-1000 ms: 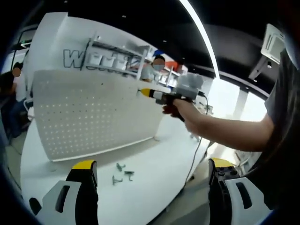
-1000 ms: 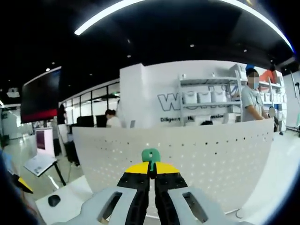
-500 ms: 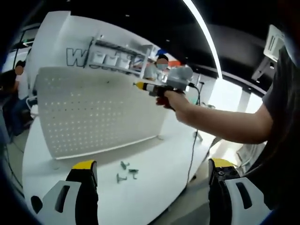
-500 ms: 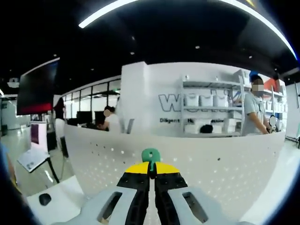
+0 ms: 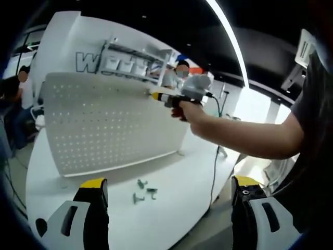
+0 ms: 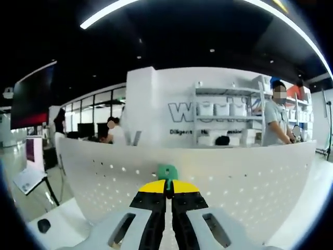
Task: Insert the hook assembly into the mounting plate slot until the hook locks in place.
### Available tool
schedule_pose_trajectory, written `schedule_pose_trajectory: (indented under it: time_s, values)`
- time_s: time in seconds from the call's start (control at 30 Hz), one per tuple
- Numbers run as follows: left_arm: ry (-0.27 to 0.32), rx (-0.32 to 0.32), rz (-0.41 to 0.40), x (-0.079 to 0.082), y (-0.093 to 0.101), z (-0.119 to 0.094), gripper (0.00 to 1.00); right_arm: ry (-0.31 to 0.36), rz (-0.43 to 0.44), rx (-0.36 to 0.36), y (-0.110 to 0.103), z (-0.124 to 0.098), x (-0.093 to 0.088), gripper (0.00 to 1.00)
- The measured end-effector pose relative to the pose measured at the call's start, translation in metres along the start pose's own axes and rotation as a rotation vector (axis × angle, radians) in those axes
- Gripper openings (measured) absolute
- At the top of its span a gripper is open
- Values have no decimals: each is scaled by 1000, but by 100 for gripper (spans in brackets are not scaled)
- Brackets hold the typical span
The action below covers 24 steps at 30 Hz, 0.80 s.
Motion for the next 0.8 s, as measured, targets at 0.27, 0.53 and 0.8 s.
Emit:
schedule_pose_trajectory:
  time_s: [0.27, 0.53, 0.8]
  values:
    - [9, 3, -4, 4, -5, 4, 100, 12, 9, -22, -1, 4, -5, 0]
    - [9, 20, -22, 0, -11, 2, 100, 32, 40, -59, 4, 4, -8, 0]
    - [13, 34, -34, -2, -13, 1, 100, 45, 11, -77, 3, 5, -11, 0]
Point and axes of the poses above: the point that each gripper's makers call its tool centre point, and the gripper's own axes: z roughly forward along the fingers, y roughly to its right, x roughly out of its top, the point moved 2 cm from there along -z, roughly backward along the fingers, and after that the axes turned 9 degrees about z, right-handed, at the moved point
